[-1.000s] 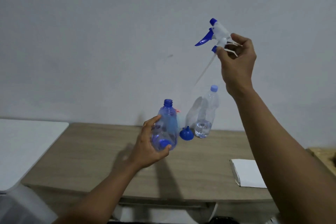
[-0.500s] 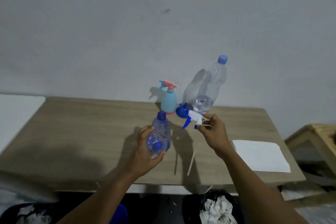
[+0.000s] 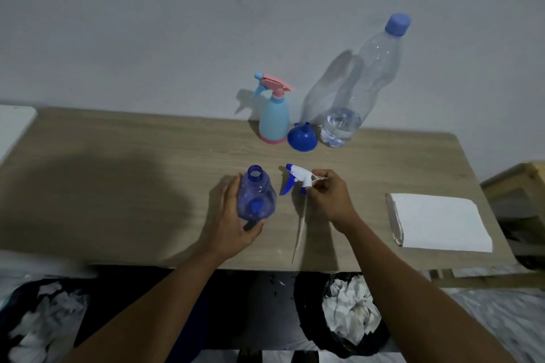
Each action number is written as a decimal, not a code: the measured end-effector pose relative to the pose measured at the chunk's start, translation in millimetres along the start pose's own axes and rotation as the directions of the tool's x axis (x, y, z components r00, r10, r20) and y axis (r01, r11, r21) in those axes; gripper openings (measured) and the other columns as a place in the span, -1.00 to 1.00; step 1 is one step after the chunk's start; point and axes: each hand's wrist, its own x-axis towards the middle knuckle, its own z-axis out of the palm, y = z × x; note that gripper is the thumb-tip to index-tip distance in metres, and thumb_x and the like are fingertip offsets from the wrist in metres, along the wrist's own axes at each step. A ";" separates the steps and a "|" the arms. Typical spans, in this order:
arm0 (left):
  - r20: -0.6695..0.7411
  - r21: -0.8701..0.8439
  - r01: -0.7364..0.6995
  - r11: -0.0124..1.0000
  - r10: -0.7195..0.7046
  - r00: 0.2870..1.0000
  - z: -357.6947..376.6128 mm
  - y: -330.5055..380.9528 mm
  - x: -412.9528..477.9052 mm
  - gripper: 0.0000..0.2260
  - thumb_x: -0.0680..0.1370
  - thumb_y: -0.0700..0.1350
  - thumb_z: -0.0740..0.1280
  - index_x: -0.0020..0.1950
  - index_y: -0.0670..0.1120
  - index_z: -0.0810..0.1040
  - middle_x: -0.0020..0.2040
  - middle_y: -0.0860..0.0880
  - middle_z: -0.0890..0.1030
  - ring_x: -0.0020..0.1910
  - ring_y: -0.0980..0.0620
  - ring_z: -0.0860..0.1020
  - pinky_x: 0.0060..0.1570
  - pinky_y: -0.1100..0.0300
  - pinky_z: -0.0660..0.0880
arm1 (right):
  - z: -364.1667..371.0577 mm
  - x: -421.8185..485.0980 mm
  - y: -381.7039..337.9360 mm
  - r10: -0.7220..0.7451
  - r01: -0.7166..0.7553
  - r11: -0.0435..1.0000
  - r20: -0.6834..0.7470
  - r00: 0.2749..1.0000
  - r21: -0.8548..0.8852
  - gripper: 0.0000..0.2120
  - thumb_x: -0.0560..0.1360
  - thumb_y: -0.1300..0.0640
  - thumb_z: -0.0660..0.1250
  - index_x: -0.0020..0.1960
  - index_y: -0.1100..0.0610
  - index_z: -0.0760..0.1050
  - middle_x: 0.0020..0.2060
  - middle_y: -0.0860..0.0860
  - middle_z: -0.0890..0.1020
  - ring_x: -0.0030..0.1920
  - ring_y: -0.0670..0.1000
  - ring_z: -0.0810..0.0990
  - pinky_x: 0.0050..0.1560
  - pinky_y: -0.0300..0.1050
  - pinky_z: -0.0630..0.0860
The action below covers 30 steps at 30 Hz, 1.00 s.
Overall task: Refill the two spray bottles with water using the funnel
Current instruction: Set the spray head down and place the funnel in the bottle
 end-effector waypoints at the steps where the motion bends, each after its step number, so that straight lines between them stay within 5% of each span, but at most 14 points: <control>1: 0.001 -0.004 -0.003 1.000 0.003 1.000 1.2 -1.4 -0.2 -0.06 0.27 -0.28 0.63 0.51 -0.21 0.17 0.42 0.34 0.20 0.39 0.33 0.31 0.32 0.40 0.34 | 0.6 1.1 1.8 0.010 -0.010 1.000 0.005 1.000 -0.002 -0.70 0.50 0.39 0.40 0.16 0.15 0.47 -0.06 0.09 0.66 -0.13 -0.04 0.64 -0.15 -0.20 0.60; 7: 0.003 0.016 0.013 1.000 -0.013 1.000 6.3 -7.2 0.7 -0.11 0.30 -0.23 0.63 0.50 -0.27 0.22 0.42 -0.04 0.31 0.41 0.07 0.38 0.32 0.27 0.40 | 3.6 9.9 7.2 0.023 -0.022 0.999 0.022 0.999 -0.049 -0.69 0.53 0.40 0.36 0.23 0.21 0.48 -0.06 0.01 0.63 -0.14 -0.15 0.60 -0.13 -0.31 0.59; 11: 0.011 -0.007 0.030 1.000 -0.030 1.000 8.0 -9.3 0.0 -0.11 0.30 -0.22 0.63 0.50 -0.27 0.22 0.41 0.08 0.29 0.39 0.13 0.39 0.30 0.32 0.39 | 5.0 13.8 12.4 0.020 -0.016 0.995 0.040 0.999 -0.101 -0.67 0.55 0.36 0.35 0.29 0.20 0.47 -0.01 -0.01 0.60 -0.11 -0.18 0.58 -0.15 -0.40 0.55; 16: 0.003 0.006 0.058 0.998 -0.058 0.998 8.5 -10.8 0.7 -0.13 0.31 -0.18 0.62 0.50 -0.25 0.23 0.41 -0.06 0.35 0.37 -0.01 0.42 0.28 0.19 0.47 | 8.9 17.0 16.3 -0.002 0.008 0.990 0.038 0.999 -0.144 -0.59 0.56 0.31 0.37 0.39 0.22 0.44 0.07 0.02 0.57 0.04 -0.03 0.59 0.01 -0.31 0.51; 20: -0.003 -0.013 0.065 0.998 -0.065 0.998 7.5 -10.2 0.7 -0.11 0.31 -0.15 0.63 0.51 -0.24 0.23 0.43 -0.07 0.36 0.37 -0.03 0.43 0.26 0.06 0.51 | 8.5 15.9 19.8 -0.018 0.019 0.991 0.010 1.000 -0.134 -0.58 0.56 0.30 0.38 0.39 0.23 0.44 0.08 0.07 0.60 -0.04 -0.11 0.58 0.01 -0.32 0.52; 23: -0.007 -0.024 0.093 0.995 -0.093 0.996 7.8 -8.4 -1.1 -0.12 0.32 -0.10 0.63 0.52 -0.17 0.24 0.43 -0.03 0.37 0.38 0.07 0.42 0.27 0.24 0.47 | 7.0 14.1 21.7 -0.023 0.023 0.991 -0.001 1.000 -0.132 -0.62 0.57 0.26 0.38 0.37 0.24 0.46 0.00 -0.08 0.59 -0.06 -0.16 0.58 -0.07 -0.41 0.53; 25: -0.016 -0.025 0.132 0.991 -0.133 0.991 7.7 -4.4 -1.4 -0.15 0.34 -0.07 0.63 0.51 -0.10 0.25 0.40 0.04 0.37 0.35 0.24 0.39 0.24 0.43 0.39 | 4.2 13.9 21.8 -0.030 0.023 0.985 -0.039 0.999 -0.168 -0.64 0.59 0.17 0.37 0.36 0.21 0.47 0.12 0.01 0.59 0.03 -0.11 0.56 0.00 -0.38 0.47; 28: -0.013 -0.052 0.146 0.988 -0.147 0.989 8.5 -6.8 1.6 -0.22 0.37 -0.06 0.60 0.48 -0.10 0.28 0.37 0.05 0.41 0.32 0.24 0.42 0.23 0.39 0.43 | -2.0 23.5 18.0 -0.087 0.052 0.965 -0.126 0.988 -0.255 -0.64 0.59 0.09 0.37 0.36 0.15 0.48 0.26 0.08 0.51 0.13 -0.07 0.49 0.10 -0.29 0.40; 30: -0.008 -0.053 0.146 0.988 -0.147 0.989 8.2 -12.5 5.9 -0.22 0.40 0.01 0.57 0.50 -0.09 0.25 0.39 0.05 0.40 0.33 0.18 0.44 0.24 0.37 0.43 | -1.8 37.5 10.5 -0.133 0.094 0.969 -0.163 0.978 -0.229 -0.59 0.58 0.13 0.39 0.39 0.15 0.44 0.29 0.05 0.50 0.17 -0.06 0.51 -0.01 -0.45 0.42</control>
